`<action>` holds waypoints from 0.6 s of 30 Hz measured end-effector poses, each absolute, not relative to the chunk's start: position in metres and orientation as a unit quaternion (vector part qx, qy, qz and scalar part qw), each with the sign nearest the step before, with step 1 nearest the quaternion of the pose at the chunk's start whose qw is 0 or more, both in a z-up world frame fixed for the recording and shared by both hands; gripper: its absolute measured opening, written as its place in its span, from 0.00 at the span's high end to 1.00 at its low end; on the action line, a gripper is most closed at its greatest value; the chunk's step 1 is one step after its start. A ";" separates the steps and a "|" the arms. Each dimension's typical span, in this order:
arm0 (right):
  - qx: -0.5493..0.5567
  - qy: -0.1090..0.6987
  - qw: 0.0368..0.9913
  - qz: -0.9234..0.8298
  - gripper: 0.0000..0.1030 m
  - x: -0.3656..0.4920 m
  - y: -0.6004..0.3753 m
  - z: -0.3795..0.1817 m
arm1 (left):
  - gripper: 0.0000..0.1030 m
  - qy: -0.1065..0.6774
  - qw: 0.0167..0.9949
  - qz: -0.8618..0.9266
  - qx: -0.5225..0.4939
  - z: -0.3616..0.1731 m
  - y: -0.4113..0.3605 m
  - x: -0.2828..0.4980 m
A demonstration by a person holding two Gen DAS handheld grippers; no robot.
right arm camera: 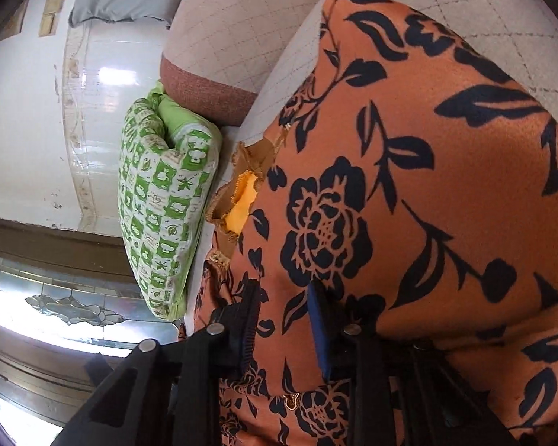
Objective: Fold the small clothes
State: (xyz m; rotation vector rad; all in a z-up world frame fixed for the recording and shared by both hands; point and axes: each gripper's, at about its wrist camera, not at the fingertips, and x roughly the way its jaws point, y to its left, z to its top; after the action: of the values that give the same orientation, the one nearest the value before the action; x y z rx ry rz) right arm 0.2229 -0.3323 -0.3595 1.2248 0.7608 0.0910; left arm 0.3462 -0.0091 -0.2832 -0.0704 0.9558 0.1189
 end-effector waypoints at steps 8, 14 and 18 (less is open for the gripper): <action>0.558 0.350 0.752 0.037 0.73 0.224 -0.329 -0.356 | 0.00 0.399 0.877 0.230 -0.136 -0.242 0.114 0.325; 0.484 0.349 0.798 0.088 0.69 0.250 -0.291 -0.320 | 0.00 0.459 0.840 0.259 -0.131 -0.258 0.155 0.318; 0.518 0.372 0.758 0.134 0.69 0.283 -0.255 -0.333 | 0.00 0.489 0.812 0.290 -0.131 -0.274 0.186 0.314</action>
State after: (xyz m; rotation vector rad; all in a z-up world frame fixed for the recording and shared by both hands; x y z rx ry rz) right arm 0.2826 -0.2550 -0.3328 1.1288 0.8106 0.2923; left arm 0.3144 0.1862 -0.2741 -0.2793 1.0435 0.6186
